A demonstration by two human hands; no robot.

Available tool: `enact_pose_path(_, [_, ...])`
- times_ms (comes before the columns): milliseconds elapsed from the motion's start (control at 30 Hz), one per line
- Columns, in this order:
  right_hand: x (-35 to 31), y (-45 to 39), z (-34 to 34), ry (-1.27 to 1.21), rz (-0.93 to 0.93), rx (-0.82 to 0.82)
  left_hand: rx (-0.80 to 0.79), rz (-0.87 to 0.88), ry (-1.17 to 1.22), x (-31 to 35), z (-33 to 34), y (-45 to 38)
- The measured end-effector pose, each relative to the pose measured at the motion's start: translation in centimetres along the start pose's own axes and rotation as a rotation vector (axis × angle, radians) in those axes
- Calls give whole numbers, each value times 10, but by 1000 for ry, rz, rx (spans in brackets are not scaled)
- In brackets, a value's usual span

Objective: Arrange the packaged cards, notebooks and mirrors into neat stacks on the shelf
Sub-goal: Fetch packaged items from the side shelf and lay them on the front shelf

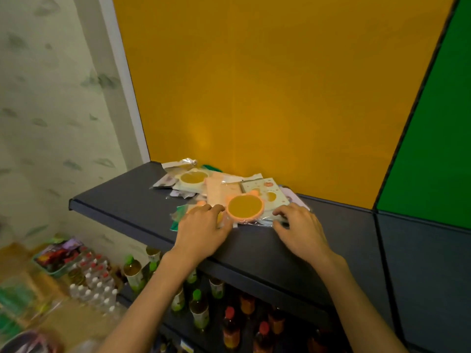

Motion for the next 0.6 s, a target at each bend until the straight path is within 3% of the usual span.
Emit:
enact_pose_path(367, [12,-19,19,123,303,48,-74,-137,16,-14,39,-64])
enact_pose_path(600, [5,-47,29,179,443,85,-119,-67,137,-26,39,-81])
Point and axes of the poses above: each hand's wrist, its own y-axis away from the middle knuckle, its own z-axis out of the palm, x = y × z, the point moved 2 cm from there along -y, towards the middle knuckle, and after that the axes turned 5 degrees about -x, right-handed, at the moved point
